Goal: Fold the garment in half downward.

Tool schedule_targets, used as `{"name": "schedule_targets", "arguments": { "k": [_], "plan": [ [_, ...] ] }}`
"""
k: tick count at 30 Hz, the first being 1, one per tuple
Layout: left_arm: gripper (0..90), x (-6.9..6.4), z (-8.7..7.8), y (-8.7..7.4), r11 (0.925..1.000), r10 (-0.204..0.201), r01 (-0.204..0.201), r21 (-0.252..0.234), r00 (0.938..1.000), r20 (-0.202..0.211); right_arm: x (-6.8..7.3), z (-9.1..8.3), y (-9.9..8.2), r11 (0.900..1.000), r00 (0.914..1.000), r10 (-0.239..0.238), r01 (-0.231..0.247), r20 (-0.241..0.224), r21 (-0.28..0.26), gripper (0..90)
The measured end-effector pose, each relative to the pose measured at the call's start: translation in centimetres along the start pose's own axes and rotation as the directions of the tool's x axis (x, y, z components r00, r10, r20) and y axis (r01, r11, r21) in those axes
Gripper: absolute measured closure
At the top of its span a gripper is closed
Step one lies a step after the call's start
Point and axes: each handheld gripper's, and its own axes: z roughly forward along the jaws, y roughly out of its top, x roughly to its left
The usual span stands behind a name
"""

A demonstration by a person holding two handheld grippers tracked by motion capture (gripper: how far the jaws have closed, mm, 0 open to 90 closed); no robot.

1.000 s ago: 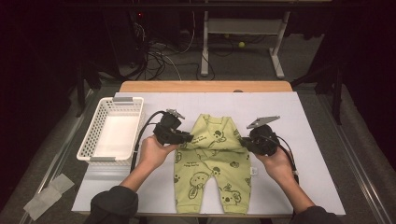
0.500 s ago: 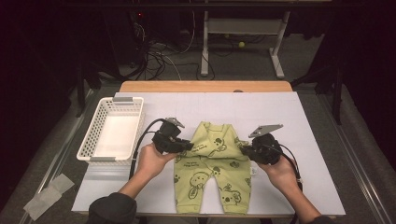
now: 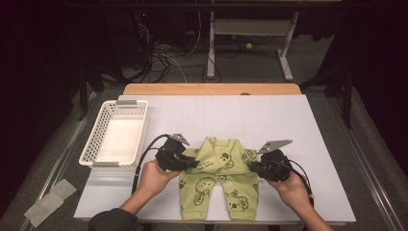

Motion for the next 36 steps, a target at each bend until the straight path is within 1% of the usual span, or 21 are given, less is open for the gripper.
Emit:
{"name": "schedule_targets", "arguments": {
  "k": [6,9,10,12,13,14,16,17,18,20,21,22,23,24,25,26,28,29,31,33,36],
  "plan": [
    [76.9,-0.7,0.1,-1.0,0.9998,0.018,-0.018,0.006,0.9998,0.005,0.5,0.0,-0.8,1.0,0.9999,0.002,-0.002,-0.015,0.006,84.9],
    [75.9,-1.0,0.3,-1.3,0.9998,0.016,-0.016,0.015,0.9999,0.006,0.8,0.2,-1.2,0.9999,0.9997,-0.001,0.002,-0.023,0.015,84.6],
    [75.8,-1.0,0.6,-1.5,0.9993,0.016,-0.016,0.035,0.9999,0.006,1.0,0.4,-1.4,0.9997,0.9997,0.0,0.0,-0.026,0.026,84.0],
    [74.4,-1.0,0.9,-1.7,0.9987,0.02,-0.02,0.047,0.9998,0.001,1.0,0.5,-1.5,0.9995,0.9995,0.009,-0.008,-0.03,0.032,82.5],
    [73.3,-1.0,0.9,-1.7,0.9987,0.02,-0.02,0.047,0.9998,0.001,1.0,0.5,-1.5,0.9995,0.9995,0.009,-0.008,-0.03,0.032,82.5],
    [72.5,-1.1,1.0,-1.7,0.9981,0.029,-0.028,0.054,0.9996,-0.004,0.8,0.6,-1.5,0.9993,0.9994,0.016,-0.015,-0.03,0.034,78.0],
    [71.0,-1.1,0.9,-1.7,0.9984,0.026,-0.026,0.049,0.9996,-0.004,0.8,0.7,-1.5,0.9994,0.9997,0.012,-0.011,-0.023,0.034,76.2],
    [68.1,-1.1,0.8,-1.6,0.9989,0.017,-0.017,0.043,0.9998,-0.004,0.9,0.6,-1.4,0.9994,0.9997,0.014,-0.014,-0.018,0.033,73.7],
    [62.0,-1.0,0.7,-1.5,0.999,0.016,-0.016,0.041,0.9998,-0.011,0.9,0.5,-1.3,0.9994,0.9997,0.018,-0.017,-0.019,0.03,71.9],
    [56.3,-1.0,0.4,-1.1,0.9996,0.012,-0.011,0.027,0.9994,-0.034,0.7,0.3,-0.7,0.9993,0.999,0.035,-0.035,-0.026,0.015,66.8],
    [53.4,-1.0,0.4,-1.1,0.9996,0.012,-0.011,0.027,0.9994,-0.034,0.7,0.3,-0.7,0.9993,0.999,0.035,-0.035,-0.026,0.015,66.8],
    [53.4,-0.9,0.3,-0.8,0.9999,0.007,-0.007,0.015,0.9991,-0.041,0.6,0.1,-0.4,0.9991,0.9987,0.042,-0.041,-0.03,0.012,64.9],
    [49.9,-0.9,0.2,-0.6,1.0,0.005,-0.005,0.006,0.999,-0.045,0.4,0.0,0.3,0.9988,0.9983,0.049,-0.049,-0.031,0.002,63.1],
    [49.9,-0.9,0.1,-0.3,1.0,0.001,-0.001,-0.006,0.9986,-0.052,0.4,0.0,0.3,0.9988,0.9983,0.049,-0.049,-0.031,0.002,63.1],
    [49.2,-0.6,-0.1,0.2,0.9998,-0.007,0.006,-0.017,0.9982,-0.06,0.1,-0.1,1.1,0.9987,0.9982,0.051,-0.051,-0.03,-0.006,62.2],
    [48.9,-0.6,-0.1,0.2,0.9998,-0.007,0.006,-0.017,0.9982,-0.06,0.1,-0.1,1.1,0.9987,0.9982,0.051,-0.051,-0.03,-0.006,62.2],
    [48.4,0.0,-0.1,1.2,0.9985,-0.042,0.04,-0.038,0.9979,-0.05,-0.2,0.2,2.2,0.9978,0.9974,0.065,-0.065,-0.032,-0.009,60.5],
    [48.5,0.2,0.0,1.5,0.9982,-0.046,0.045,-0.041,0.9978,-0.048,-0.4,0.3,2.5,0.997,0.9966,0.076,-0.077,-0.033,-0.01,60.2],
    [48.5,0.4,0.1,1.8,0.9977,-0.054,0.052,-0.045,0.9975,-0.046,-0.5,0.5,2.9,0.997,0.9966,0.077,-0.077,-0.029,-0.009,60.2],
    [48.7,0.6,0.4,2.4,0.9978,-0.056,0.054,-0.038,0.9972,-0.051,-1.0,1.3,3.8,0.9949,0.9945,0.101,-0.101,-0.026,0.005,60.1],
    [51.2,0.7,0.7,3.0,0.9973,-0.063,0.061,-0.042,0.9965,-0.056,-1.3,2.0,4.4,0.9933,0.9932,0.114,-0.113,-0.026,0.025,60.1]
  ]
}}
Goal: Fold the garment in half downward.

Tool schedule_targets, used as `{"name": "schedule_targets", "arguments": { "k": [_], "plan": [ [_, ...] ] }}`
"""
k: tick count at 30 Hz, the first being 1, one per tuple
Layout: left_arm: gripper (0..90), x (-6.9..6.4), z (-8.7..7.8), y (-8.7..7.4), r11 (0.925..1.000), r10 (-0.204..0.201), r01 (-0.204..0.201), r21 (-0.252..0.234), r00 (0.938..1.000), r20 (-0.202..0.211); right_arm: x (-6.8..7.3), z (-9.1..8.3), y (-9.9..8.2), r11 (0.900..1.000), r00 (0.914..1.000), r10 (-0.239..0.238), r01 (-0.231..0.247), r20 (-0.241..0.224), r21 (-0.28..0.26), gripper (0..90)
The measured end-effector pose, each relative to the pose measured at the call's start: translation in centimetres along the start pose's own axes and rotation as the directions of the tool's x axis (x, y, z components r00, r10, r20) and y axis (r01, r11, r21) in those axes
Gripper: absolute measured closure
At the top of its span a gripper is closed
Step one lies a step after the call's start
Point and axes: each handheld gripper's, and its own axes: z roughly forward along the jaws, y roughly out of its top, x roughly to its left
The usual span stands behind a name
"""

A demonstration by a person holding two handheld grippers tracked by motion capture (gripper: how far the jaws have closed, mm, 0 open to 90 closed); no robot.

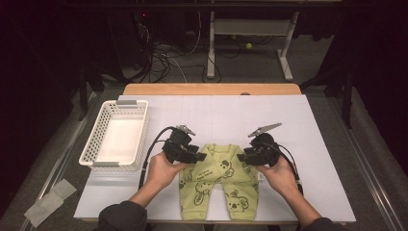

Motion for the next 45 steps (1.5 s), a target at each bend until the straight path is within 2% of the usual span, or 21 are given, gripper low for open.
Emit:
{"name": "schedule_targets", "arguments": {
  "k": [1,3,7,8,9,13,22,32,41,44,45],
  "plan": [
    [52.7,0.1,0.3,0.3,0.9999,-0.013,0.013,-0.002,0.9999,0.011,-0.1,0.2,0.2,1.0,1.0,0.0,0.0,-0.001,0.008,60.3],
    [53.2,0.2,0.4,0.3,0.9999,-0.013,0.013,0.003,0.9998,0.015,0.0,0.4,0.3,0.9999,1.0,0.004,-0.004,-0.005,0.015,61.4],
    [63.4,0.3,0.8,0.4,0.9998,-0.012,0.011,0.019,0.9992,0.038,0.3,0.9,0.6,0.9988,0.9996,-0.019,0.02,-0.022,0.046,72.8],
    [71.2,0.3,0.8,0.4,0.9998,-0.008,0.007,0.018,0.9991,0.042,0.5,0.9,0.6,0.9984,0.9991,-0.032,0.033,-0.027,0.047,78.6],
    [74.8,0.2,0.6,0.3,0.9998,0.003,-0.004,0.019,0.9988,0.049,0.6,0.8,0.5,0.9982,0.9989,-0.034,0.036,-0.031,0.048,81.0],
    [80.2,-0.1,0.2,0.1,0.9995,0.021,-0.023,0.022,0.9981,0.057,1.0,0.1,0.2,0.997,0.9972,-0.066,0.068,-0.034,0.038,86.3],
    [80.5,-1.0,-0.6,-0.6,0.9984,0.051,-0.053,0.018,0.995,0.086,1.7,-1.0,-0.8,0.9959,0.9944,-0.088,0.089,-0.058,0.017,86.7],
    [80.4,-2.9,-1.0,-2.7,0.9933,0.098,-0.105,0.048,0.9872,0.126,3.0,-2.2,-3.3,0.9931,0.9877,-0.116,0.117,-0.105,0.007,86.7],
    [80.0,-4.5,-0.4,-4.9,0.9891,0.114,-0.126,0.075,0.982,0.151,4.2,-2.2,-5.7,0.991,0.9829,-0.124,0.13,-0.137,0.035,86.6],
    [76.6,-4.7,-0.6,-5.2,0.9896,0.115,-0.126,0.07,0.9829,0.144,4.4,-2.1,-6.1,0.9899,0.9818,-0.13,0.137,-0.138,0.038,86.4],
    [69.8,-4.6,-0.8,-5.1,0.9908,0.109,-0.119,0.065,0.985,0.133,4.4,-2.2,-6.3,0.9909,0.9829,-0.124,0.13,-0.136,0.036,85.8]
  ]
}}
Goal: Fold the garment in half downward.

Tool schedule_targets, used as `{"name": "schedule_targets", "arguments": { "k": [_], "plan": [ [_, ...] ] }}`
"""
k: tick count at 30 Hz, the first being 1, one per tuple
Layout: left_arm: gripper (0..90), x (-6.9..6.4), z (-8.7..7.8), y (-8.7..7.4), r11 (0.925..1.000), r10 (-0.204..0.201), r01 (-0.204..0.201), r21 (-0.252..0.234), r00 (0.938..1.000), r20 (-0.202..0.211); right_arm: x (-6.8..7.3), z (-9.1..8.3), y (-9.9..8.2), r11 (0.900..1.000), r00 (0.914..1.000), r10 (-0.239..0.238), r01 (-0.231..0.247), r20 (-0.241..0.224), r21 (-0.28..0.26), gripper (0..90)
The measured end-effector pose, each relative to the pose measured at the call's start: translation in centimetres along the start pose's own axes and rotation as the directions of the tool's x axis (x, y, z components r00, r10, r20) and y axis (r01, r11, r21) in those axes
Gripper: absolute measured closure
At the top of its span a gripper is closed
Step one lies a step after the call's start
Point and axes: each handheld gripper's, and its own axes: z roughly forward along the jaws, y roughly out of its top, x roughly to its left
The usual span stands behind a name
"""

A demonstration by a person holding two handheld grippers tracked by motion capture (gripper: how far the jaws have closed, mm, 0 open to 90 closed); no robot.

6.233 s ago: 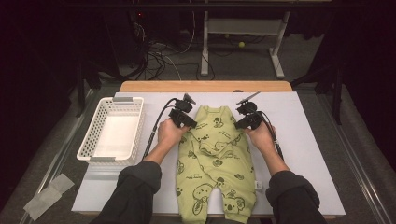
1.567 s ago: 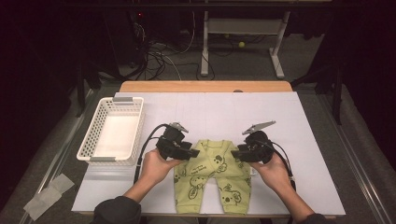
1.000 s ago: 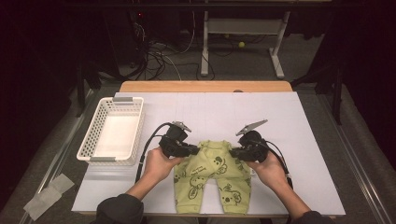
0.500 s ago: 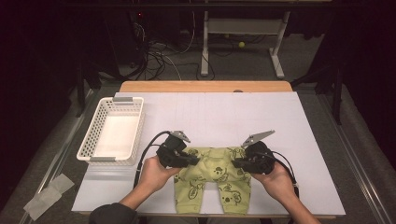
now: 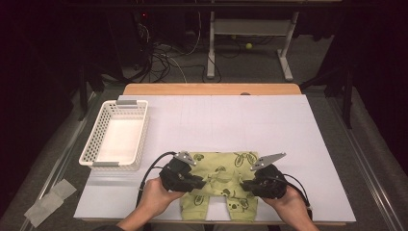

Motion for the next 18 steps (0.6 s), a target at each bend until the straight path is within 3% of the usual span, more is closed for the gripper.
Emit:
{"name": "schedule_targets", "arguments": {
  "k": [3,9,18],
  "plan": [
    [64.1,0.5,-0.7,0.4,0.999,-0.025,0.024,-0.036,0.9994,-0.023,-0.2,-0.1,0.0,0.9999,0.9999,0.012,-0.012,-0.002,-0.003,82.6],
    [59.2,1.7,-1.6,0.8,0.9938,-0.075,0.072,-0.084,0.9968,-0.027,-0.2,-0.8,0.1,0.9993,0.9996,0.024,-0.024,0.012,-0.028,73.2],
    [56.4,2.7,-0.2,1.0,0.9951,-0.097,0.096,-0.024,0.9934,-0.061,-1.3,-2.7,-0.2,0.994,0.9961,0.074,-0.07,0.047,-0.084,76.1]
  ]
}}
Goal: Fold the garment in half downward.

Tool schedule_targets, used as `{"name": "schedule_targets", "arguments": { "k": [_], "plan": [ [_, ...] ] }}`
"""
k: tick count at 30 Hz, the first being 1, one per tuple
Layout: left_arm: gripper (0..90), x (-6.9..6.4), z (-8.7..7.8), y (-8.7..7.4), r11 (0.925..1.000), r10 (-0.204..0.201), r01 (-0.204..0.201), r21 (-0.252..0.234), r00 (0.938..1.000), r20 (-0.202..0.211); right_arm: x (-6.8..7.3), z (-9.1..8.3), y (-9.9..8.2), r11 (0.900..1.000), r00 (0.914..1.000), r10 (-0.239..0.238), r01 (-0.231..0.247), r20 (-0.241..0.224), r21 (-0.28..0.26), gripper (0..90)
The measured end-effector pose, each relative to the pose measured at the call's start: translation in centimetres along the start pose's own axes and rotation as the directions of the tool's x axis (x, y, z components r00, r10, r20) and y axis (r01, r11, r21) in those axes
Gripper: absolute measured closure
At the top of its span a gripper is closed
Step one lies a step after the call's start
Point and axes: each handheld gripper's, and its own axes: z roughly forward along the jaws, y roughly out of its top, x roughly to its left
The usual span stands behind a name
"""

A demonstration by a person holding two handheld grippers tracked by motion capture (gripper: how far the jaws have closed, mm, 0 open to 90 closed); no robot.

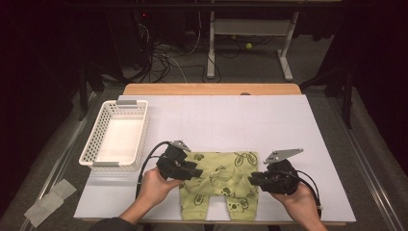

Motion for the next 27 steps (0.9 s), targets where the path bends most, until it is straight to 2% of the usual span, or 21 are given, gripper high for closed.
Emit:
{"name": "schedule_targets", "arguments": {
  "k": [1,3,6,7,8,15,20,21,22,24,25,27],
  "plan": [
    [55.0,0.0,0.0,0.0,1.0,0.0,0.0,0.0,1.0,0.0,0.0,0.0,0.0,1.0,1.0,0.0,0.0,0.0,0.0,76.1],
    [54.7,-0.1,0.8,-0.2,0.9995,0.002,-0.001,0.031,1.0,-0.009,-0.6,0.9,-0.1,0.9996,0.9997,0.016,-0.017,0.017,0.021,76.5],
    [52.1,-0.3,1.3,-0.5,0.9985,0.014,-0.013,0.052,0.9998,-0.015,-0.9,2.2,-0.5,0.9984,0.9995,0.029,-0.029,0.009,0.049,76.5],
    [52.1,-0.4,1.5,-0.7,0.998,0.017,-0.016,0.061,0.9996,-0.023,-0.9,2.2,-0.5,0.9984,0.9995,0.029,-0.029,0.009,0.049,76.5],
    [49.5,-0.7,1.8,-1.1,0.9955,0.043,-0.038,0.087,0.9976,-0.055,-0.7,2.8,-0.9,0.9975,0.9997,0.024,-0.024,0.0,0.067,76.4],
    [45.2,-0.7,1.7,-2.7,0.9939,0.052,-0.045,0.101,0.9959,-0.073,-0.1,2.7,-2.0,0.9961,0.9999,0.013,-0.014,0.009,0.087,75.4],
    [43.5,-0.1,1.2,-3.1,0.9965,0.028,-0.02,0.08,0.995,-0.096,-0.4,2.3,-2.6,0.9964,0.9987,0.016,-0.02,0.048,0.083,73.4],
    [41.9,0.1,1.1,-3.0,0.997,0.024,-0.015,0.076,0.9936,-0.111,-0.6,2.3,-2.6,0.9963,0.9984,0.019,-0.023,0.054,0.083,72.1],
    [40.2,0.6,1.2,-2.6,0.9972,0.01,0.002,0.074,0.9886,-0.15,-0.8,2.4,-2.5,0.9966,0.9979,0.018,-0.023,0.062,0.079,71.2],
    [40.2,0.9,1.2,-2.4,0.9972,-0.001,0.013,0.073,0.9873,-0.159,-1.0,2.5,-2.3,0.9967,0.997,0.023,-0.029,0.073,0.077,70.2],
    [40.0,1.5,1.3,-2.1,0.9971,-0.022,0.035,0.068,0.9845,-0.174,-1.6,2.7,-1.9,0.9967,0.9955,0.026,-0.033,0.091,0.075,68.3],
    [38.8,1.8,1.4,-1.9,0.9969,-0.028,0.041,0.067,0.982,-0.187,-2.1,2.9,-1.4,0.9967,0.9935,0.033,-0.041,0.109,0.07,66.4]
  ]
}}
